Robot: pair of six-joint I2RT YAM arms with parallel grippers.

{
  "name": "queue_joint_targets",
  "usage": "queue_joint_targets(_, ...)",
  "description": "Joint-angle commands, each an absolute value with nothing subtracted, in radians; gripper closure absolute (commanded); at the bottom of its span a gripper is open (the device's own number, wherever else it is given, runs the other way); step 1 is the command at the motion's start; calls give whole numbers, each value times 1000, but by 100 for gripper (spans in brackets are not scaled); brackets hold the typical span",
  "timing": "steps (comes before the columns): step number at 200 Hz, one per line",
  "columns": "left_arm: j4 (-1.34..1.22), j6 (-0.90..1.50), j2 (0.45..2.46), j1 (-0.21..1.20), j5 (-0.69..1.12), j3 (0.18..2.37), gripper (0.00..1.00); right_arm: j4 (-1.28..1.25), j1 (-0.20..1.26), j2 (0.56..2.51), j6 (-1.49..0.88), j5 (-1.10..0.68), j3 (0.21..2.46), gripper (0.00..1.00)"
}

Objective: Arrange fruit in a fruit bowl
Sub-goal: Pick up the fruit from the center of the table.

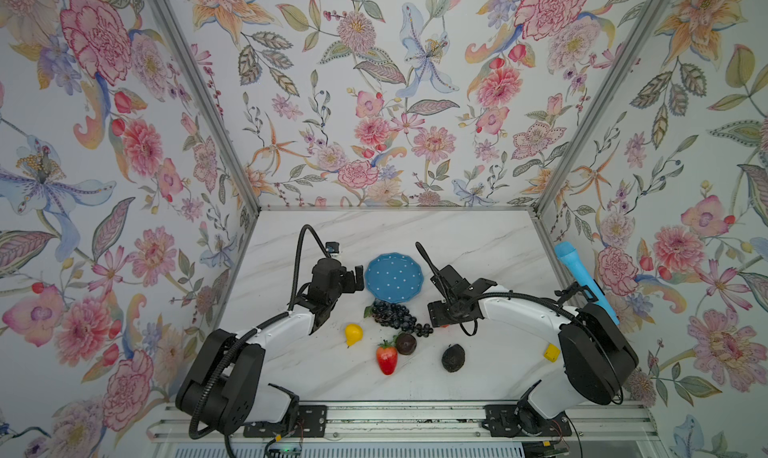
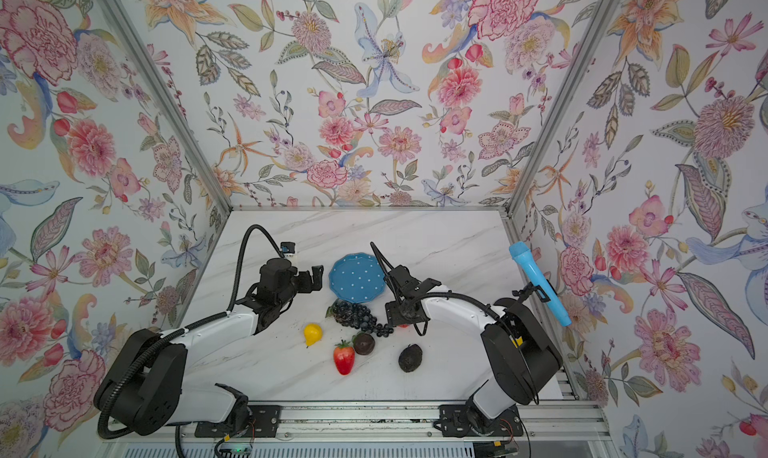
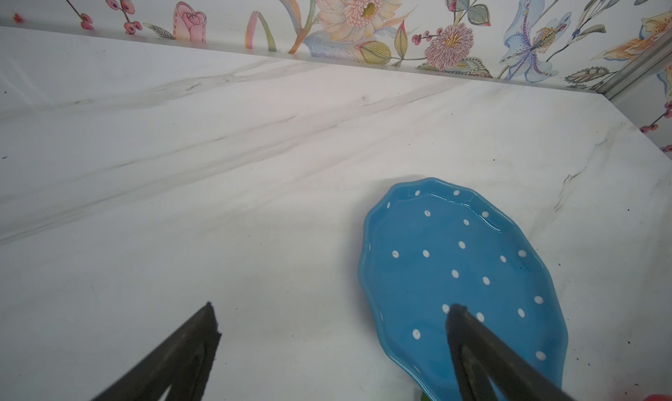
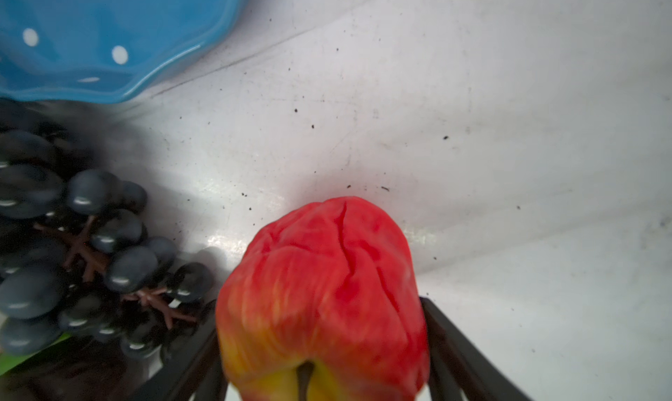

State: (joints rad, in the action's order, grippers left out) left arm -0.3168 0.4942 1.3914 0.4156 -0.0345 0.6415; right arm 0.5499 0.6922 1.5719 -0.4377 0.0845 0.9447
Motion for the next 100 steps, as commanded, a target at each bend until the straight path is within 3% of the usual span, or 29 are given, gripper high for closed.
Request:
queue_joint_targets(1, -324, 489, 1401, 420, -49, 644, 1, 564, 690, 1587, -440, 104, 971, 23)
queue_joint_targets(100, -322, 489, 1408, 419, -46, 653, 1, 562, 689, 1586, -428, 109, 981, 27)
